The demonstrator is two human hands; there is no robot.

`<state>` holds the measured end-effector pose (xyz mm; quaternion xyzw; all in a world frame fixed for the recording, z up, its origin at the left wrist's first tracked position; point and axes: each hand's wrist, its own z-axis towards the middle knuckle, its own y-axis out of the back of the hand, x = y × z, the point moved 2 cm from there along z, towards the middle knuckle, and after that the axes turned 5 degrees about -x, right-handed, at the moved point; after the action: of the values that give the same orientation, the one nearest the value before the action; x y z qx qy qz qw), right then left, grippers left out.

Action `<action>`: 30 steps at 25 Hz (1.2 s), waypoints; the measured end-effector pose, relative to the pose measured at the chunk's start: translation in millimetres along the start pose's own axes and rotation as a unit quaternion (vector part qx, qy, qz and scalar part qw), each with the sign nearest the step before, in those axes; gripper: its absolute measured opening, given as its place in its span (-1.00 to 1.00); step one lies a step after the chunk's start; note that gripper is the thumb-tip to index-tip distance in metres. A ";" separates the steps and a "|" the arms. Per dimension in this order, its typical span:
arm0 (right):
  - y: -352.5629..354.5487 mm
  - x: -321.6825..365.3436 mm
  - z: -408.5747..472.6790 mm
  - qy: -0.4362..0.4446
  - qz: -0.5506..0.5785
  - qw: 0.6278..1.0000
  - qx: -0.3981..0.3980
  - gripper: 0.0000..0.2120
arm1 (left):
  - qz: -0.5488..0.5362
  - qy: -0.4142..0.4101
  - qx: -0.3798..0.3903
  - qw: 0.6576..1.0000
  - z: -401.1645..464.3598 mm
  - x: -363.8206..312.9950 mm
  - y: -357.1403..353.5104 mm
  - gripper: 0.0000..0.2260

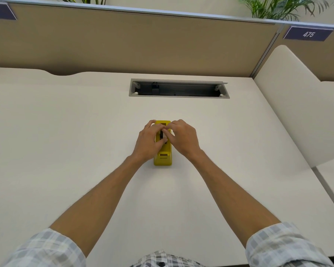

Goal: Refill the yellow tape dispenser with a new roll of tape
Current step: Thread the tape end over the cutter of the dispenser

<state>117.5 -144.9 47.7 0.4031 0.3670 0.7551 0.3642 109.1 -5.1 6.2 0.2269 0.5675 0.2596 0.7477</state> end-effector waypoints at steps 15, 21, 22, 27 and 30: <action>-11.6 -1.7 -8.7 -0.275 0.198 0.941 -0.001 -0.81 | -0.032 0.034 -0.021 0.999 -3.8 -6.4 2.3 -0.72; -18.2 2.1 -5.2 -0.329 0.234 0.915 -0.005 -0.87 | -0.003 0.013 -0.048 0.999 -5.8 -6.1 0.7 -0.72; -19.0 1.9 -4.9 -0.326 0.234 0.916 -0.005 -0.86 | -0.002 0.017 -0.046 0.999 -5.3 -6.8 -0.2 -0.68; -21.1 -0.8 -7.1 -0.317 0.240 0.918 -0.010 -0.84 | -0.002 0.036 -0.034 0.999 -3.2 -7.3 -2.7 -0.66; -22.4 -1.6 -8.1 -0.313 0.246 0.917 -0.013 -0.82 | 0.003 0.044 -0.022 0.999 -6.2 -3.6 -4.1 -0.72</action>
<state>116.8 -137.9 24.9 0.6917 0.1140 0.6608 0.2682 102.9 -10.3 4.7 0.2007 0.5932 0.2835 0.7263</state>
